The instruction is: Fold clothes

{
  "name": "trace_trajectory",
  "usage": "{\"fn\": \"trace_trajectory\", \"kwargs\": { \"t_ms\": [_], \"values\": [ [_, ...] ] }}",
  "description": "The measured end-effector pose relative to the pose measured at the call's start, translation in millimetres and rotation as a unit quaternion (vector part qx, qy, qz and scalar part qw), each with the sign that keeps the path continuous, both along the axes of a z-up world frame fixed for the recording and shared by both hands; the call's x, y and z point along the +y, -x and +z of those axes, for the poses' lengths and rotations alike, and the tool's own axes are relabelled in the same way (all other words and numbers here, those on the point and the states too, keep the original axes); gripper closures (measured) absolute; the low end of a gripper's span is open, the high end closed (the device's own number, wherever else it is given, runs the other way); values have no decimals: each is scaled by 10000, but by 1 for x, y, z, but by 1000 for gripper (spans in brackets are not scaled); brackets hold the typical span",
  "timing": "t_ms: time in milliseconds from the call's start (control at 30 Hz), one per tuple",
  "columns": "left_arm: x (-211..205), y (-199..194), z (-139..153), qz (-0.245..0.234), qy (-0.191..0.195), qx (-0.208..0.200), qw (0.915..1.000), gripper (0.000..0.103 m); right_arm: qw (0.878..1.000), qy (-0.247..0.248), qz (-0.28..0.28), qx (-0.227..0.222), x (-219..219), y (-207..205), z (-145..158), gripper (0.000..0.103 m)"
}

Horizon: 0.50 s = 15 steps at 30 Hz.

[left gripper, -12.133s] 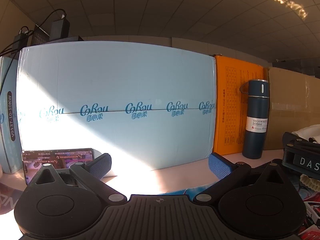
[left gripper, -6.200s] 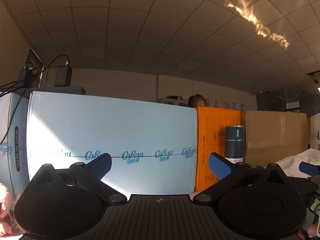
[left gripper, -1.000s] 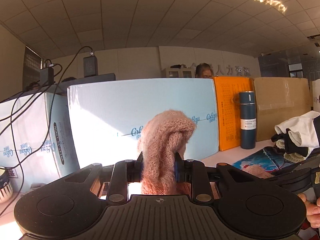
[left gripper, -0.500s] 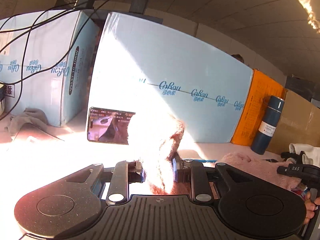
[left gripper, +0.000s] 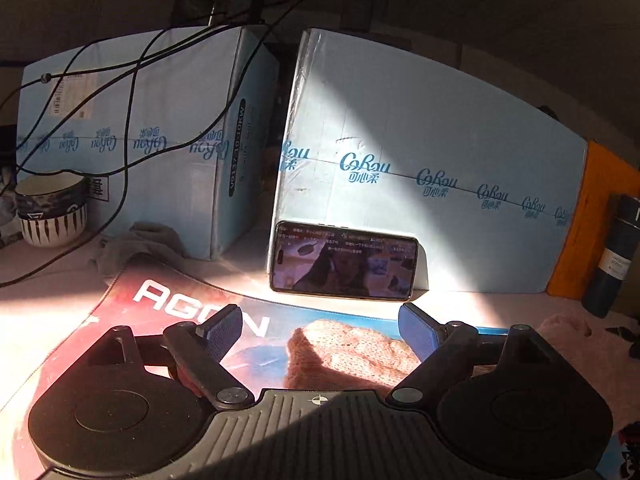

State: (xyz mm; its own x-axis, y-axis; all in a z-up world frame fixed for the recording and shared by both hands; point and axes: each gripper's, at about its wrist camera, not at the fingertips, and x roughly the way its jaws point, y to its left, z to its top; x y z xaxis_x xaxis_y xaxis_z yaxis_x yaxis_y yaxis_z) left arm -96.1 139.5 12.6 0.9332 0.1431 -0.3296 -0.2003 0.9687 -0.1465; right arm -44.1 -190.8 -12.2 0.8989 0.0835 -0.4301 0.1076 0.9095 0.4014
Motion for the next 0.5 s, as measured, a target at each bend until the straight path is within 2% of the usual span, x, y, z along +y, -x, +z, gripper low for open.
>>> {"fn": "trace_trajectory", "kwargs": {
  "t_ms": [67,133,267,300,333,500],
  "values": [
    [-22,-1,4,-732,-366,2,9966,9,9999,-131,53,-17,-1,1,0,41],
    [-40,-8,2,-1256,-613,228,9899,7,9998,-182,68,-32,0,1,0,40],
    [-74,-26,-6,-2145,-1019,834,9678,6,9998,-194,109,5,2,1,-1,36],
    [-78,-32,-9,-2251,-1006,1002,9639,6,9997,-198,126,29,2,1,-1,36],
    [-77,-38,-13,-2214,-900,1158,9641,6,9997,-208,151,58,3,0,-2,35],
    [-56,-49,-21,-1944,-426,1289,9715,9,9990,-235,309,242,5,-4,-4,33]
  ]
}}
